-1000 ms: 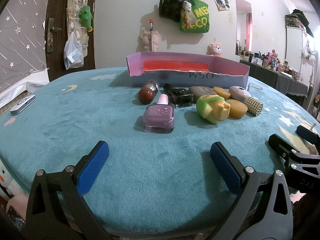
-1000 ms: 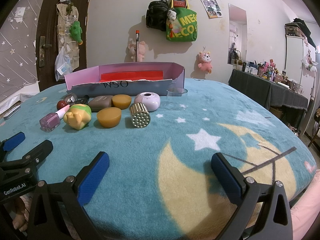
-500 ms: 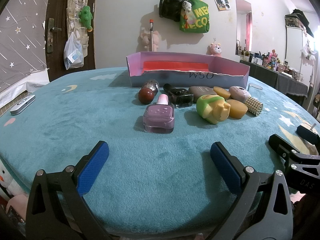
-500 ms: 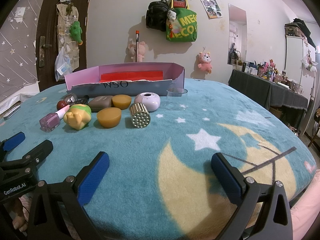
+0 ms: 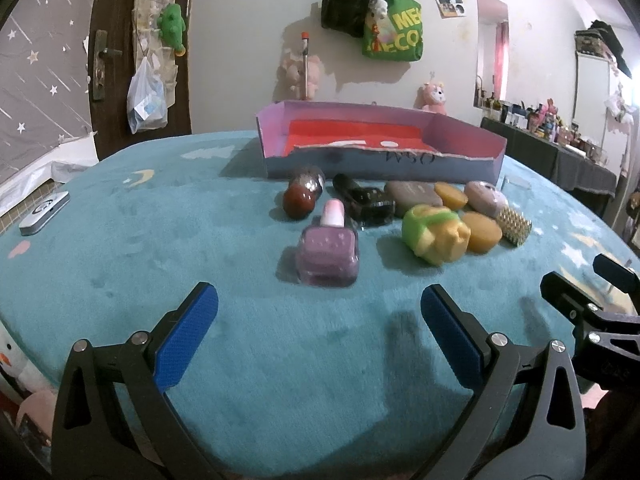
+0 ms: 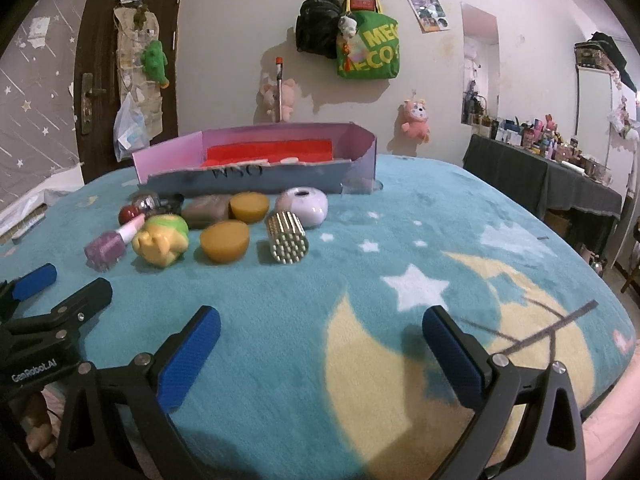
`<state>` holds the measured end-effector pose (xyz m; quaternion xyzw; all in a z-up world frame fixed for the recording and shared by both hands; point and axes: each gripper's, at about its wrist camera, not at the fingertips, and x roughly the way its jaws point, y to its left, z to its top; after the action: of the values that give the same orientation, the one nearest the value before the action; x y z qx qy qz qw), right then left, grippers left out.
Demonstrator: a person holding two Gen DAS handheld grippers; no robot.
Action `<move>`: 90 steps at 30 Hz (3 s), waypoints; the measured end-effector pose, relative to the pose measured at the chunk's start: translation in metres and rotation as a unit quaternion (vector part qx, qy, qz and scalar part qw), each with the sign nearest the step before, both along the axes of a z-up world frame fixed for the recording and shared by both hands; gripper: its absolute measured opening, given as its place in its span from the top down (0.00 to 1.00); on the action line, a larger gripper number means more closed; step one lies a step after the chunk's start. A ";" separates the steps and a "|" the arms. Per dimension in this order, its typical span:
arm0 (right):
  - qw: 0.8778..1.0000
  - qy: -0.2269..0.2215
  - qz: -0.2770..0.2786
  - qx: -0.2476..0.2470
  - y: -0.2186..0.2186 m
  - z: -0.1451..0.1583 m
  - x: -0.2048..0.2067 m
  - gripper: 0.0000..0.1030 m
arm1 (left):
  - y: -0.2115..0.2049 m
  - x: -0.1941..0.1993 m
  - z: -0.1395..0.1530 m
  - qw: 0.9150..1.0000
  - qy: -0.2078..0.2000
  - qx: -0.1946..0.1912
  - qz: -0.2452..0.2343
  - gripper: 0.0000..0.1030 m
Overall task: Organize rigid objects
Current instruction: 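Grasp the lilac nail polish bottle with the left tool while the right grasps the studded cylinder, then carry both held objects into the pink box and open both tools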
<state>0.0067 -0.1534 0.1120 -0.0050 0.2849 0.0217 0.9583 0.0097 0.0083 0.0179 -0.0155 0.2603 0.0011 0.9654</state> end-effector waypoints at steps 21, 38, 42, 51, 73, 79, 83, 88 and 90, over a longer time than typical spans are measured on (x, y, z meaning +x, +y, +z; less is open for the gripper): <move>0.996 0.091 0.014 0.015 -0.008 0.022 0.069 0.15 | 0.012 0.056 0.019 0.994 0.104 -0.020 -0.025 0.24; 0.990 0.112 0.058 0.065 -0.010 0.021 0.084 0.74 | 0.007 0.077 0.025 0.989 0.129 -0.030 -0.072 0.67; 0.992 0.095 0.063 0.051 -0.007 0.031 0.086 0.74 | 0.007 0.079 0.036 0.990 0.115 -0.028 -0.075 0.67; 0.992 0.096 0.067 0.056 -0.008 0.033 0.087 0.74 | 0.005 0.083 0.041 0.991 0.107 -0.026 -0.073 0.67; 0.993 0.063 0.098 0.009 -0.008 0.072 0.157 0.74 | 0.007 0.140 0.082 0.993 0.074 -0.017 -0.090 0.67; 0.983 0.127 0.133 -0.031 -0.002 0.070 0.217 0.74 | -0.005 0.192 0.084 0.986 0.113 0.022 -0.118 0.67; 0.968 0.191 0.156 -0.053 0.005 0.062 0.247 0.74 | -0.010 0.219 0.079 0.980 0.145 0.042 -0.128 0.67; 0.951 0.232 0.168 -0.119 0.020 0.047 0.262 0.74 | -0.012 0.241 0.067 0.973 0.182 0.056 -0.132 0.67; 0.943 0.249 0.173 -0.140 0.025 0.040 0.267 0.74 | -0.014 0.247 0.062 0.969 0.198 0.058 -0.137 0.67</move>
<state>0.2740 -0.1280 0.1525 -0.1827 0.5093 0.1481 0.8278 0.2571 -0.0056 0.0800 0.0765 0.4457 -0.1135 0.8847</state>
